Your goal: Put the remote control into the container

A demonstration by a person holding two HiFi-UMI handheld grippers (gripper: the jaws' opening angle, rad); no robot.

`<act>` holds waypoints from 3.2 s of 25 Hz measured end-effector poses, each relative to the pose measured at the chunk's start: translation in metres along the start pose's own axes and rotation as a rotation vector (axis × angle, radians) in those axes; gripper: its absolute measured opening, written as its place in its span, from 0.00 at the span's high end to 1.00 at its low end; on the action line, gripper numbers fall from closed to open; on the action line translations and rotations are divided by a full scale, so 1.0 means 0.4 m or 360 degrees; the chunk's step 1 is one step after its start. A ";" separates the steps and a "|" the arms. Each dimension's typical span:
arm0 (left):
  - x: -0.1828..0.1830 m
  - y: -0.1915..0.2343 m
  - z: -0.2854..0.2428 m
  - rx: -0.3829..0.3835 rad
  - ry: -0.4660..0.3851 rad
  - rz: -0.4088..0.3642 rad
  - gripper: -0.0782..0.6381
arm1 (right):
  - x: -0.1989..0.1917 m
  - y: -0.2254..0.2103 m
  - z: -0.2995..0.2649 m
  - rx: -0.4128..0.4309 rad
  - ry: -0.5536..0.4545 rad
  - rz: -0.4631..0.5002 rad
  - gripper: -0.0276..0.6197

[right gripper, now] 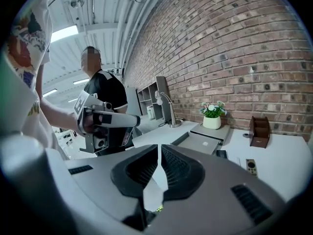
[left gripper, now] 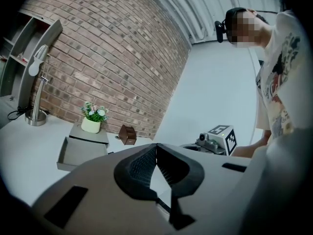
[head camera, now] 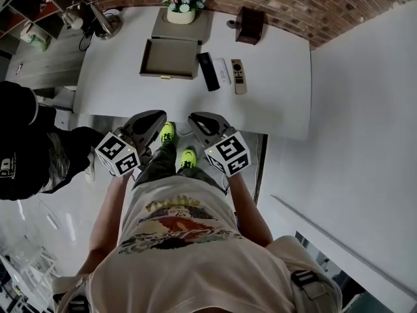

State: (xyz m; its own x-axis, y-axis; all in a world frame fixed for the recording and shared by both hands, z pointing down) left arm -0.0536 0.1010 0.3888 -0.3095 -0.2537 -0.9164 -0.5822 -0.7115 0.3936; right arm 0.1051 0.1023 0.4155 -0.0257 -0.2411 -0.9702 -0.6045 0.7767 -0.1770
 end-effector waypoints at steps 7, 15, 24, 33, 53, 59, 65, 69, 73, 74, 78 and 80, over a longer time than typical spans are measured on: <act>0.021 0.086 -0.082 -0.0126 0.0036 -0.0022 0.88 | 0.023 -0.058 -0.058 -0.0085 0.0067 0.0017 0.94; 0.027 0.206 -0.159 -0.0264 0.0094 -0.0003 0.88 | 0.047 -0.114 -0.159 -0.0204 0.0146 0.0005 0.94; 0.019 0.298 -0.194 -0.0442 0.0231 -0.0009 0.88 | 0.047 -0.170 -0.222 -0.0401 0.0220 -0.0004 0.93; 0.019 0.347 -0.200 -0.0414 0.0254 -0.0006 0.88 | -0.004 -0.228 -0.225 -0.0469 0.0342 -0.0026 0.83; -0.128 0.349 -0.228 -0.0220 0.0372 0.0070 0.88 | -0.239 -0.362 -0.169 -0.0440 0.0607 -0.0224 0.72; -0.172 0.344 -0.248 -0.0228 0.0393 0.0068 0.88 | -0.289 -0.399 -0.158 -0.0446 0.0652 -0.0264 0.70; -0.200 0.339 -0.261 -0.0214 0.0402 0.0091 0.88 | -0.357 -0.420 -0.142 -0.0479 0.0743 -0.0349 0.68; -0.213 0.333 -0.255 -0.0198 0.0410 0.0109 0.88 | -0.395 -0.436 -0.138 -0.0476 0.0782 -0.0351 0.67; -0.220 0.330 -0.248 -0.0184 0.0417 0.0122 0.88 | -0.413 -0.454 -0.139 -0.0486 0.0784 -0.0363 0.67; -0.220 0.330 -0.246 -0.0180 0.0417 0.0124 0.88 | -0.415 -0.456 -0.140 -0.0484 0.0790 -0.0369 0.67; -0.214 0.334 -0.237 -0.0155 0.0409 0.0133 0.88 | -0.421 -0.467 -0.145 -0.0484 0.0785 -0.0365 0.66; -0.214 0.340 -0.232 -0.0142 0.0410 0.0135 0.88 | -0.421 -0.469 -0.144 -0.0484 0.0786 -0.0360 0.66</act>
State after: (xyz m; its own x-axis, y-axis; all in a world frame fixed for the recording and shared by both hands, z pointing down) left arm -0.0366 -0.0350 0.5140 -0.1463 -0.4650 -0.8731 -0.4902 -0.7325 0.4723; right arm 0.1770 -0.0363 0.6216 -0.1918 -0.6776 -0.7100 -0.8358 0.4919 -0.2437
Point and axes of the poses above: the fingertips, and each gripper's own axes: z backward along the fingers, y to its left, x out of its top, the point moved 6 cm from there along z, backward along the fingers, and after that the axes turned 14 degrees about -y, right-handed, at the moved point
